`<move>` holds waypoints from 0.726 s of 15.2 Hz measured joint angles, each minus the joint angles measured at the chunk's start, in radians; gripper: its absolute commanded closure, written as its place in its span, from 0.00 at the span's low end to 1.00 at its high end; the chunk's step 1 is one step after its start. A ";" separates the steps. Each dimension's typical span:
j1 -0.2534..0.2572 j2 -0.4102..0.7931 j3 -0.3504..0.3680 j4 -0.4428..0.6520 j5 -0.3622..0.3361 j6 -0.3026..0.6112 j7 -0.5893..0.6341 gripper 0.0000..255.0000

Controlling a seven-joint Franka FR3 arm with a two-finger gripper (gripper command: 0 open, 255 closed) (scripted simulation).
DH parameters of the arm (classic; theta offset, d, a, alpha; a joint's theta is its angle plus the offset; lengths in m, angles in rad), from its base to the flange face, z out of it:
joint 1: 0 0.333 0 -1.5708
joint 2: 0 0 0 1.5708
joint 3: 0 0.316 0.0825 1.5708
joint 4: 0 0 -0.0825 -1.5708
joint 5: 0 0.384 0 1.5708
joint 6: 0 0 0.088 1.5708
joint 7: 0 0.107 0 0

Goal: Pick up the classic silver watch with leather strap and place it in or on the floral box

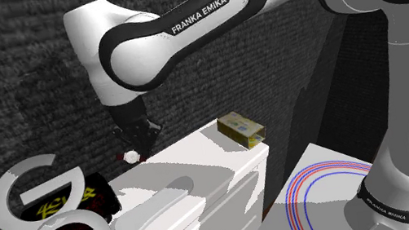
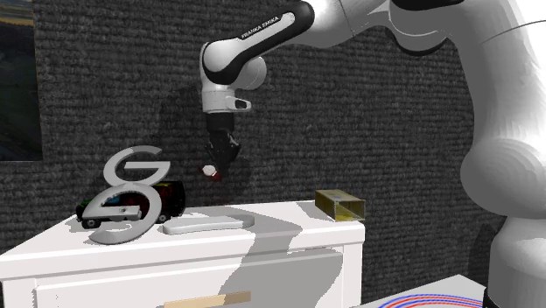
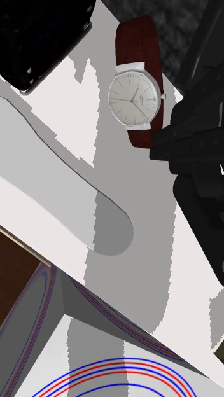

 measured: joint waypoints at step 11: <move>0.002 -0.028 0.012 0.116 0.026 -0.135 -0.022 1.00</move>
